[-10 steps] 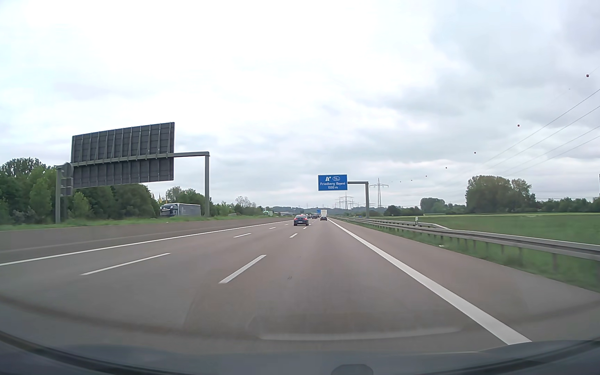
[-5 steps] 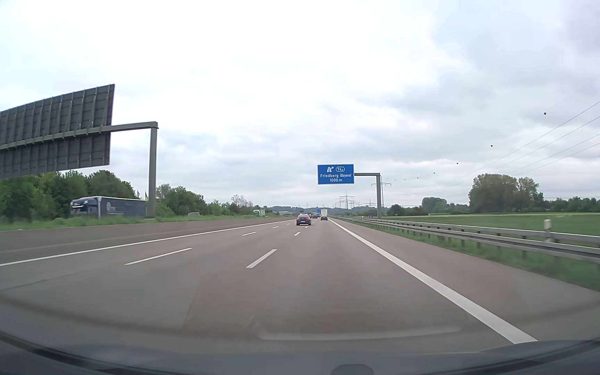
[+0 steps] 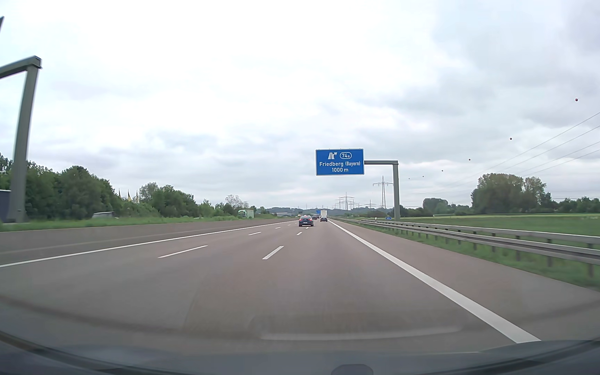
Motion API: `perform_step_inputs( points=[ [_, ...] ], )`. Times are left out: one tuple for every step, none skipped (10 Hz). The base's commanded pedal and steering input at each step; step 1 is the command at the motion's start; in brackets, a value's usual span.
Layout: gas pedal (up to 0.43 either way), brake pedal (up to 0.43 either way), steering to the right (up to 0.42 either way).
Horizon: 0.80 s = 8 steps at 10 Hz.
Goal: Follow the waypoints while adhering to traffic rules and regulations
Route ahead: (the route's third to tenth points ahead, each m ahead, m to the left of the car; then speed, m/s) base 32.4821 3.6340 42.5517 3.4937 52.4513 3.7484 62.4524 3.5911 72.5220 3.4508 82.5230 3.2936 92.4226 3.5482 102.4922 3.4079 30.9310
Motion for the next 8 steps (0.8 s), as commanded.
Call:
perform_step_inputs(
  points=[
    [0.197,0.0,-0.001],
    [0.197,0.0,-0.001],
    [0.197,0.0,-0.001],
    [0.209,0.0,-0.001],
    [0.209,0.0,-0.001],
    [0.248,0.0,-0.001],
    [0.248,0.0,-0.001],
    [0.248,0.0,-0.001]
  ],
)
